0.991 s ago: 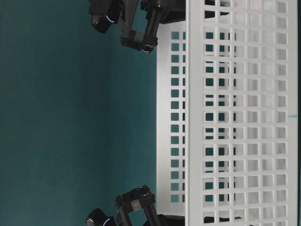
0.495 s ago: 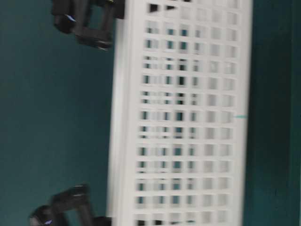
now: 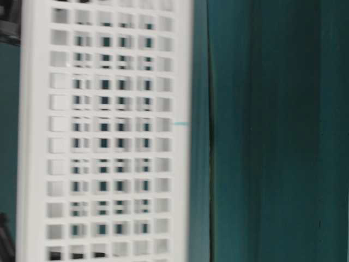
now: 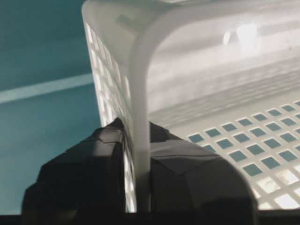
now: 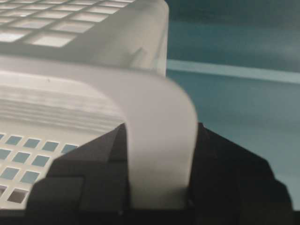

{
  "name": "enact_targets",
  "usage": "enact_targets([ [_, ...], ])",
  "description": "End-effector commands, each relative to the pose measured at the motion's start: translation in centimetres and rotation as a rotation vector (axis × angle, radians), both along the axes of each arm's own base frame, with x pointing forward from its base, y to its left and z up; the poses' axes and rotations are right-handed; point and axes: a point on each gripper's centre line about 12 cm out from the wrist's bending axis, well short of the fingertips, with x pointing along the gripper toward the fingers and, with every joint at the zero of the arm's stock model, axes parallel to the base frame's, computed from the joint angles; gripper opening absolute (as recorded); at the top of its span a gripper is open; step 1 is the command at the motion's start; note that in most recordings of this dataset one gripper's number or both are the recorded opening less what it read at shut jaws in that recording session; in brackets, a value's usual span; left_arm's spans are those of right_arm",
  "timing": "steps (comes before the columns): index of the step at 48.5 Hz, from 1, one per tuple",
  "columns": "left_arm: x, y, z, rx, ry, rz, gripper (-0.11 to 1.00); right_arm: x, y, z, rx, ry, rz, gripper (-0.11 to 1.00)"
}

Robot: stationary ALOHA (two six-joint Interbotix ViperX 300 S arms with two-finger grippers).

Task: Lift the white basket with both hands.
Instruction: 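Lift the basket with both grippers and pull it back toward the robot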

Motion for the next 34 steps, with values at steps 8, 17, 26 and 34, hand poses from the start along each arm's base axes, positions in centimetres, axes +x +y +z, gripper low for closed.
enact_targets([
  [8, 0.8, -0.1, 5.8, 0.051, -0.077, -0.062, 0.03, 0.7, 0.8, 3.2, -0.007, 0.002, 0.065, 0.19],
  [17, 1.1, 0.0, 8.3, 0.075, -0.085, -0.093, 0.03, 1.3, 0.8, 5.4, -0.030, -0.024, 0.089, 0.19],
  [26, 0.9, 0.4, 10.6, 0.097, -0.084, -0.113, 0.03, 1.2, 0.7, 8.3, -0.055, 0.003, 0.121, 0.19],
  [34, 0.6, 0.4, 13.2, 0.131, -0.098, -0.154, 0.03, 1.3, 0.7, 10.4, -0.078, 0.013, 0.144, 0.19],
])
